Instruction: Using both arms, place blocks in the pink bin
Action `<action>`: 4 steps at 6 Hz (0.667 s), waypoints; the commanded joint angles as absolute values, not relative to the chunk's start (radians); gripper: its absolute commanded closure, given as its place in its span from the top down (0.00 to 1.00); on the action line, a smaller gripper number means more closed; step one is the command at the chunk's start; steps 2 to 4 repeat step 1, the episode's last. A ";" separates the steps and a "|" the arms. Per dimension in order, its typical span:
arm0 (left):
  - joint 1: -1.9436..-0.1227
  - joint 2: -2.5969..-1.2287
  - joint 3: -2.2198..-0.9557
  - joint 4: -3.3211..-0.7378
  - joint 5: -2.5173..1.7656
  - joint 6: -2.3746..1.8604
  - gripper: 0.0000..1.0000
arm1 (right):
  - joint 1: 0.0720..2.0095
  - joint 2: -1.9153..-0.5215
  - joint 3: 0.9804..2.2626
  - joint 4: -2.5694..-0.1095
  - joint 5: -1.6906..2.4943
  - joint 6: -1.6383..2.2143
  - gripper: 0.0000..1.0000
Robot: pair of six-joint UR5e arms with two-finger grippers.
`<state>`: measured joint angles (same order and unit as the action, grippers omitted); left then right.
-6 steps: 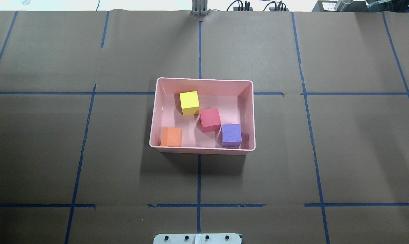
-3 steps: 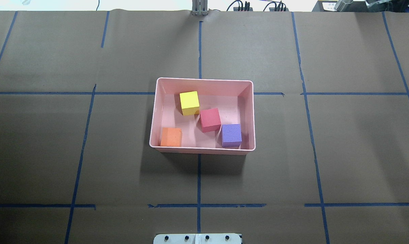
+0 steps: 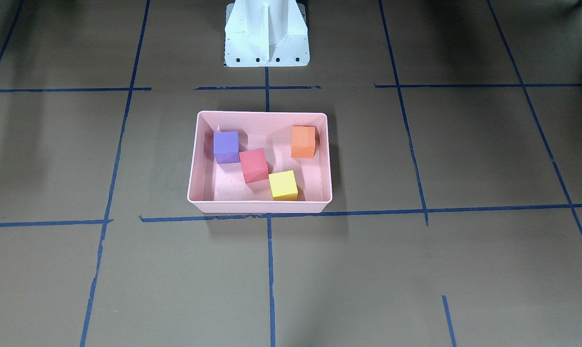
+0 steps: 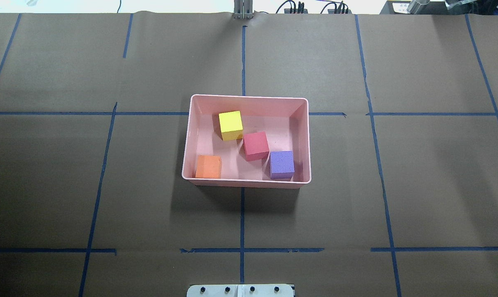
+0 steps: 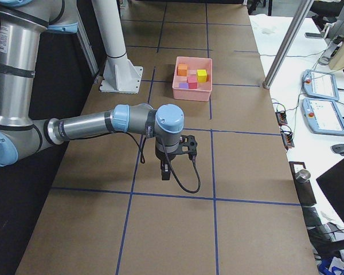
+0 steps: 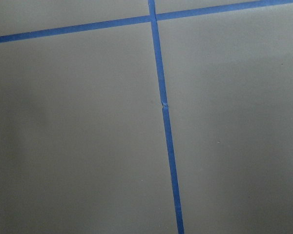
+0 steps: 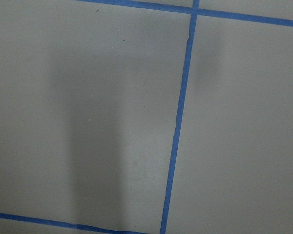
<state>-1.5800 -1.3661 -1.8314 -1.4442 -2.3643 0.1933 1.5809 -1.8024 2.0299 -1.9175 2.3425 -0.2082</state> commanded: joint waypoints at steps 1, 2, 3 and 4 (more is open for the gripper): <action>-1.580 -1.365 -1.832 -1.443 -2.365 0.193 1.00 | 1.582 -1.802 2.031 -1.917 2.342 -0.207 1.00; -1.580 -1.365 -1.832 -1.443 -2.365 0.193 1.00 | 1.582 -1.802 2.031 -1.917 2.342 -0.207 1.00; -1.580 -1.365 -1.832 -1.443 -2.365 0.193 1.00 | 1.582 -1.802 2.031 -1.917 2.342 -0.207 1.00; -1.580 -1.365 -1.832 -1.443 -2.365 0.193 1.00 | 1.582 -1.802 2.031 -1.917 2.342 -0.207 1.00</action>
